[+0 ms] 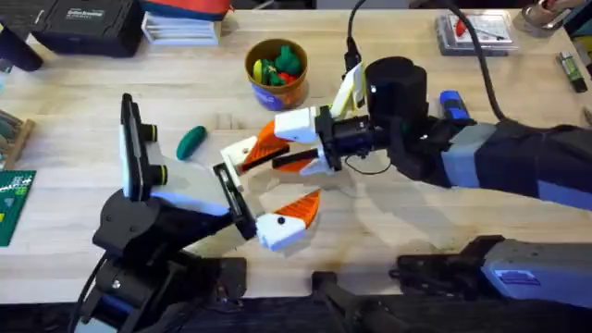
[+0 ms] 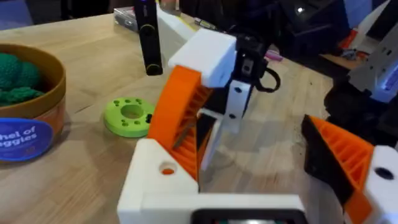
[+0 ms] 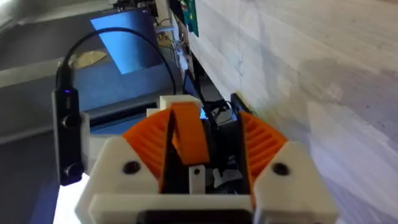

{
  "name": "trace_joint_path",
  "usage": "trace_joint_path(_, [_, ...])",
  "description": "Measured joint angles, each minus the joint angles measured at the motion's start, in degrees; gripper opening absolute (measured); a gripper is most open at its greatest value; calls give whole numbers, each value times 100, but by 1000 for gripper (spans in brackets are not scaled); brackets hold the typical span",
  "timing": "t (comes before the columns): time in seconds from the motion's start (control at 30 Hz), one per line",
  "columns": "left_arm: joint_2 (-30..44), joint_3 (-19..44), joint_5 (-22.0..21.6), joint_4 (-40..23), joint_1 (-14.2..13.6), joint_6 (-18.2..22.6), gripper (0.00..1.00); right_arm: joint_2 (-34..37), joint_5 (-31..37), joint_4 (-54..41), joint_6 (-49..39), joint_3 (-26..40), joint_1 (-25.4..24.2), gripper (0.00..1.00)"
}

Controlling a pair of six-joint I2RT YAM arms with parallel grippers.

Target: Pick up the gripper from the table and insert it into the empty holder that is missing its gripper. Then pick up a screw, insert it into the mounting hole, and use the screwdriver to tighten it. Finally, clean up the table by picking up the vegetable and placing it into the bucket.

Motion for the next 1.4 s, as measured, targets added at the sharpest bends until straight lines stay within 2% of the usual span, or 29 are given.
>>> trace_joint_path(0.13, [-4, 0, 191, -4, -20, 58, 986, -68, -413, 29, -152, -2, -110, 817])
trace_joint_path(0.2, [-5, 0, 218, -6, -24, 58, 986, -143, -506, 31, -175, -2, -146, 865])
trace_joint_path(0.23, [-6, 0, 229, -6, -24, 58, 986, -179, -541, 29, -185, -2, -175, 944])
trace_joint_path(0.27, [-6, 0, 238, -6, -24, 58, 986, -211, -565, 42, -211, -2, -208, 980])
trace_joint_path(0.47, [-7, 0, 273, -9, -24, 58, 987, -269, -489, 9, -489, 0, -587, 994])
trace_joint_path(0.63, [-6, 0, 300, -9, -24, 58, 986, -275, -73, -177, -1145, 24, -1194, 994])
trace_joint_path(0.73, [-5, 0, 305, -9, -24, 58, 986, -350, 223, -1004, -1710, 212, -1567, 994])
trace_joint_path(0.87, [-4, 0, 307, -9, -24, 58, 986, -668, 819, -2920, -2813, 817, -1876, 995])
trace_joint_path(1.0, [-7, 0, 313, -9, -24, 58, 986, -1045, 1667, -4672, -4021, 1687, -1870, 995])
trace_joint_path(1.1, [-4, 0, 322, -11, -24, 58, 986, -1241, 2577, -5779, -4819, 2309, -1684, 995])
trace_joint_path(1.23, [-5, 0, 322, -11, -24, 58, 986, -1307, 3642, -6398, -5599, 2605, -1315, 995])
trace_joint_path(1.4, [-6, 0, 322, -11, -24, 58, 986, -1292, 4165, -6545, -6085, 2605, -1118, 995])
